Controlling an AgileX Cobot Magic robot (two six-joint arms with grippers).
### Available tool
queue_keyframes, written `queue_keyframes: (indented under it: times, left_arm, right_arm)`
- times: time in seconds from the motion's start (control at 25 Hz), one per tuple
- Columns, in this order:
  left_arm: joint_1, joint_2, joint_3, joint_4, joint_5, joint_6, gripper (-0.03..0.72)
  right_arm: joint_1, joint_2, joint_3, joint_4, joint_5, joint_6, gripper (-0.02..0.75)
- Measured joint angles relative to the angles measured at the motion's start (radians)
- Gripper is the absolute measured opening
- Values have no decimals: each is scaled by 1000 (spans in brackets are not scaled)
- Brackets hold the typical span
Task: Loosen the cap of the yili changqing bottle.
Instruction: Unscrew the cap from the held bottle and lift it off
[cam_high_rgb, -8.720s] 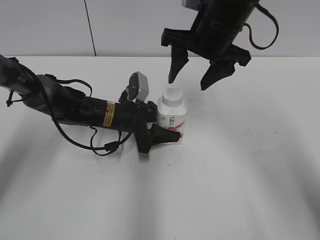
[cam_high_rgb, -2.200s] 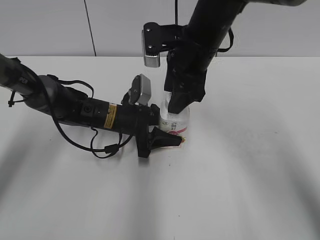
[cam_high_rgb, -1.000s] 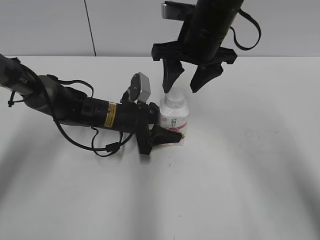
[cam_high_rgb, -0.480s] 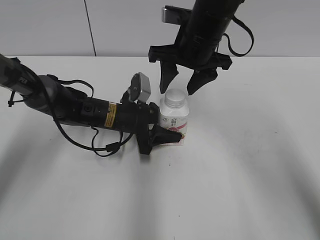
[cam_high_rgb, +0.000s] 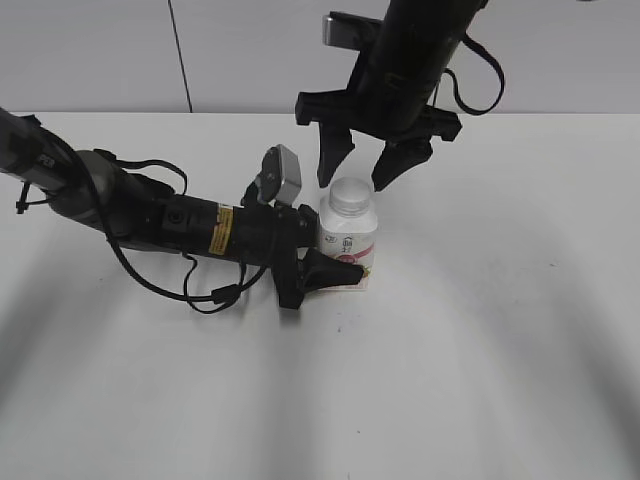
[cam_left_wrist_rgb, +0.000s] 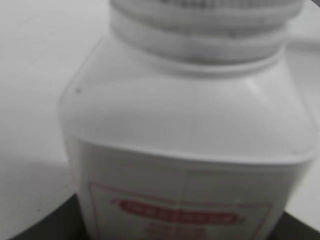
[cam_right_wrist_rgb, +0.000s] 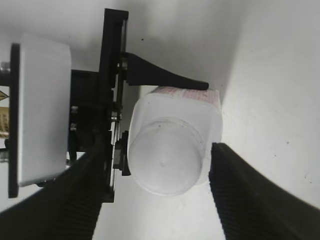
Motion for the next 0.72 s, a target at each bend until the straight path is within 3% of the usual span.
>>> queue_keyframes:
  times: [0.72]
  left_arm:
    - [0, 0, 0, 0, 1, 0, 390]
  right_arm:
    - [0, 56, -9, 8, 36, 9, 508]
